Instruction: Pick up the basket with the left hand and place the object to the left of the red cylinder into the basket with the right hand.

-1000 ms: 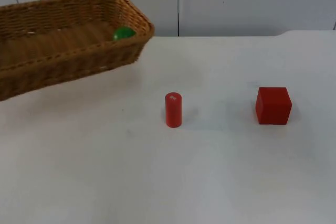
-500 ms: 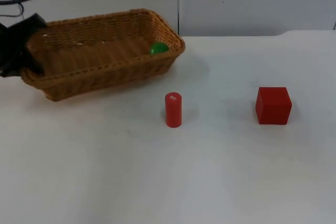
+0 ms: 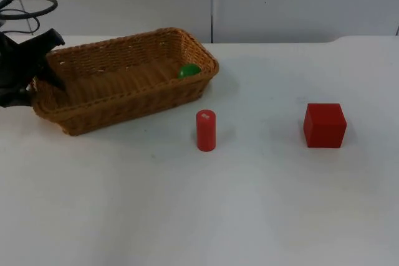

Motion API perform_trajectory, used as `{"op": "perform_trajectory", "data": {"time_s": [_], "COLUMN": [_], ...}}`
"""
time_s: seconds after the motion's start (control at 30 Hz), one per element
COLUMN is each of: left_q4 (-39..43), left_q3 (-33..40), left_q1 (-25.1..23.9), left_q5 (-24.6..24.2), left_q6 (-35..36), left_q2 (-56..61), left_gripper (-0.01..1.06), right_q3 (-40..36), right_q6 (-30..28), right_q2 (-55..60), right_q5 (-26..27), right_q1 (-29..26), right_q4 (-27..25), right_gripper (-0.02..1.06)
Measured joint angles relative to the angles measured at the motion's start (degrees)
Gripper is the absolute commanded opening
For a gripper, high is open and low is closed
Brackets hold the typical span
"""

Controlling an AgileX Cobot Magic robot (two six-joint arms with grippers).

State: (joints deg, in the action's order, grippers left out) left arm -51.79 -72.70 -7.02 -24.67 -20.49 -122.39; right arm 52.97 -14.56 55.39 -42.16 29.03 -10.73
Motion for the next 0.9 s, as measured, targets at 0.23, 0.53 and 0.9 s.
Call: {"op": "perform_trajectory", "data": {"time_s": [0.23,0.53,0.9], "left_q4": [5.05,19.34,32.77], "left_q3": [0.0,0.0,8.55], "left_q1": [-1.02,-3.89,-4.99], "left_q5": [0.0,-4.41,-9.2], "left_q6": [-0.11,6.11,13.19], "left_q2": [4.03,14.26,34.28], "left_gripper": [0.97,0.97,0.97], "right_q3": [0.0,0.0,0.0], "right_q6": [0.0,0.0,0.0], "right_q2": [0.0,-0.62,-0.73], "right_q5": [0.04,0.67,1.52], "right_q1": [0.0,0.0,0.0], "right_q4": [0.12,1.39,1.39], "right_gripper": [1.04,1.04,1.04]}}
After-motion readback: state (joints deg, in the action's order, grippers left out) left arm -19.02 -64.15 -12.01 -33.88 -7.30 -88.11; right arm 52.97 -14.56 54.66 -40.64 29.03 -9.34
